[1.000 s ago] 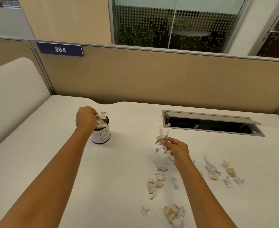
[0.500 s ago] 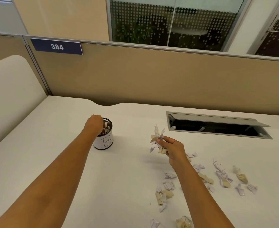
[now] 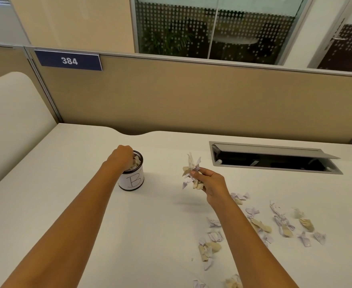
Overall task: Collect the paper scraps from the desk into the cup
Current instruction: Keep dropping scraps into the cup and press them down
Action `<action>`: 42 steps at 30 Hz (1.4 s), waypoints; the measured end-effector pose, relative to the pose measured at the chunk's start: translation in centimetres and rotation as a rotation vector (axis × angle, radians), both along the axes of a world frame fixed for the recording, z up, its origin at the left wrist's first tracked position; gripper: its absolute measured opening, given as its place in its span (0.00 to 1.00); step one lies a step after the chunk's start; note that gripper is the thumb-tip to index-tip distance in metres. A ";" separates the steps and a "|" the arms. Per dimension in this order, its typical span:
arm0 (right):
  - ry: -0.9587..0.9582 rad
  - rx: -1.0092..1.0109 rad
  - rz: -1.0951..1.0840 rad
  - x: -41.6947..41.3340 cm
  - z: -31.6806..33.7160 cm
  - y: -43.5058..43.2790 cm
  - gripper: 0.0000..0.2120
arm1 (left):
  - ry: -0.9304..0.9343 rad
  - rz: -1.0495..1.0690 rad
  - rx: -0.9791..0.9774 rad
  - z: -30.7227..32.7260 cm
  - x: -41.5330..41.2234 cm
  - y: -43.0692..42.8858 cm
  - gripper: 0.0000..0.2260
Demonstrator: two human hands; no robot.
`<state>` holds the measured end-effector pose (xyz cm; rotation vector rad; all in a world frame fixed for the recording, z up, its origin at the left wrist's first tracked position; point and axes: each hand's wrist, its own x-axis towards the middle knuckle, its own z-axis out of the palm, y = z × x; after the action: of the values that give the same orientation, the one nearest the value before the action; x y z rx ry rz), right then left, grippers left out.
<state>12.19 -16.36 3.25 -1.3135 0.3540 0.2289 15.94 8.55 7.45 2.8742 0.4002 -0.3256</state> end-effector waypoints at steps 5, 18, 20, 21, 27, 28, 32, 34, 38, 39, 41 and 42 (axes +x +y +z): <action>-0.052 -0.042 0.035 0.3 1.6 1.1 0.15 | -0.137 0.078 -0.143 1.7 -1.3 0.4 0.16; -0.403 -0.544 0.168 2.6 6.1 12.3 0.09 | -0.209 0.005 -0.393 -1.3 -3.4 3.1 0.49; -0.446 -0.629 0.180 2.9 6.0 14.1 0.08 | -0.235 0.031 -0.449 -1.7 -3.4 3.1 0.49; -0.460 -0.656 0.181 3.0 5.8 14.9 0.08 | -0.247 0.032 -0.480 -1.9 -3.4 3.2 0.48; -0.541 -0.857 0.279 2.7 3.9 18.1 0.10 | -0.368 -0.007 -0.628 -2.5 -3.5 3.2 0.30; -0.535 -0.893 0.308 2.7 3.4 18.5 0.11 | -0.386 -0.011 -0.627 -2.7 -3.5 3.2 0.28; -0.468 -1.042 0.467 2.9 2.4 19.5 0.12 | -0.371 -0.019 -0.614 -3.6 -3.5 3.5 0.37; -0.429 -1.084 0.562 2.9 2.3 19.6 0.13 | -0.374 -0.038 -0.592 -4.1 -3.5 3.7 0.39; -0.377 -1.133 0.759 3.0 3.3 19.6 0.15 | -0.382 -0.023 -0.568 -4.6 -3.5 3.8 0.36; -0.348 -1.161 0.810 2.9 3.7 19.6 0.15 | -0.389 -0.015 -0.570 -4.7 -3.5 3.9 0.35; -0.365 -1.244 0.873 2.9 4.9 19.4 0.15 | -0.405 -0.005 -0.587 -4.7 -3.5 3.9 0.35; -0.387 -1.232 0.879 2.9 5.4 19.2 0.15 | -0.410 0.003 -0.598 -4.7 -3.5 3.8 0.35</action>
<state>15.14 2.81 8.63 -2.6352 -0.5593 0.5153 12.39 12.38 2.74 2.2701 0.1858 0.1325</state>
